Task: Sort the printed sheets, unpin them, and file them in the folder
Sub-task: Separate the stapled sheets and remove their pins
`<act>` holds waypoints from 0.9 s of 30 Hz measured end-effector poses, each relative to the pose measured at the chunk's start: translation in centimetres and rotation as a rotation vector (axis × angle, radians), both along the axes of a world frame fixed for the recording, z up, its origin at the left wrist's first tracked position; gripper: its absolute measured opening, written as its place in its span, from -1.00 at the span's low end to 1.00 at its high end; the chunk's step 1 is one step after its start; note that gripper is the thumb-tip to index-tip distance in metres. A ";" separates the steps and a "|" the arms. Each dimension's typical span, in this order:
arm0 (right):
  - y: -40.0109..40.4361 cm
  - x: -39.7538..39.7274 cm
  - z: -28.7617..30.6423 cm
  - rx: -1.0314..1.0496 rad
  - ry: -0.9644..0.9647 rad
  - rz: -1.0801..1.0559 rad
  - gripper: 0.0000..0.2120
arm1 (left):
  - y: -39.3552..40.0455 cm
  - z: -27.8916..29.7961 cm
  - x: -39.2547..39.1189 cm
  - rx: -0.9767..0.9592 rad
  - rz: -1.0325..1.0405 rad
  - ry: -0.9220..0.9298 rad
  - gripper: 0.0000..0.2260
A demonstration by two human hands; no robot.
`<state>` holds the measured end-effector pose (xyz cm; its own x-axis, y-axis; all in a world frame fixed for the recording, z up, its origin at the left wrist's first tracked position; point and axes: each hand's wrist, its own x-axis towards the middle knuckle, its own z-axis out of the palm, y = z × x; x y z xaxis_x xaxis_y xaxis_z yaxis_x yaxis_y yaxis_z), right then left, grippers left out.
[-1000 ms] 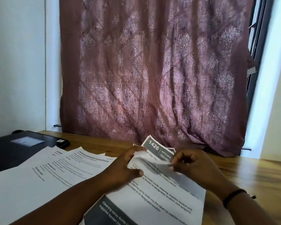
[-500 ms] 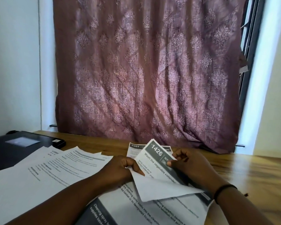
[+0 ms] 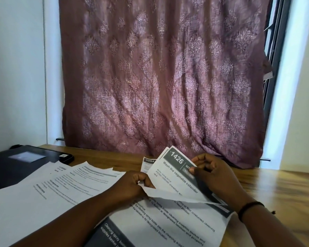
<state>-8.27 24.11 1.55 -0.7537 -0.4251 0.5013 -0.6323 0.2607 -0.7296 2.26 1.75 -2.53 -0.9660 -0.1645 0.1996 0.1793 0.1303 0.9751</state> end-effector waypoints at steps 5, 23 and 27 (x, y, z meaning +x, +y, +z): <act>0.6 -0.2 0.3 0.075 0.092 0.090 -0.87 | 0.0 0.6 0.3 -0.079 0.088 0.038 -0.74; 0.2 0.0 0.3 0.040 -0.063 0.121 -0.89 | 0.2 0.7 0.6 -0.368 0.241 0.347 -0.62; 0.4 -1.6 -0.4 0.147 0.072 -0.131 -0.84 | 0.3 0.5 0.7 -0.409 0.165 0.407 -0.69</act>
<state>-9.83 24.51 1.14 -0.7719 -0.3985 0.4953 -0.6349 0.4445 -0.6319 2.98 2.04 -2.04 -0.7670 -0.1377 0.6267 0.4732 0.5381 0.6975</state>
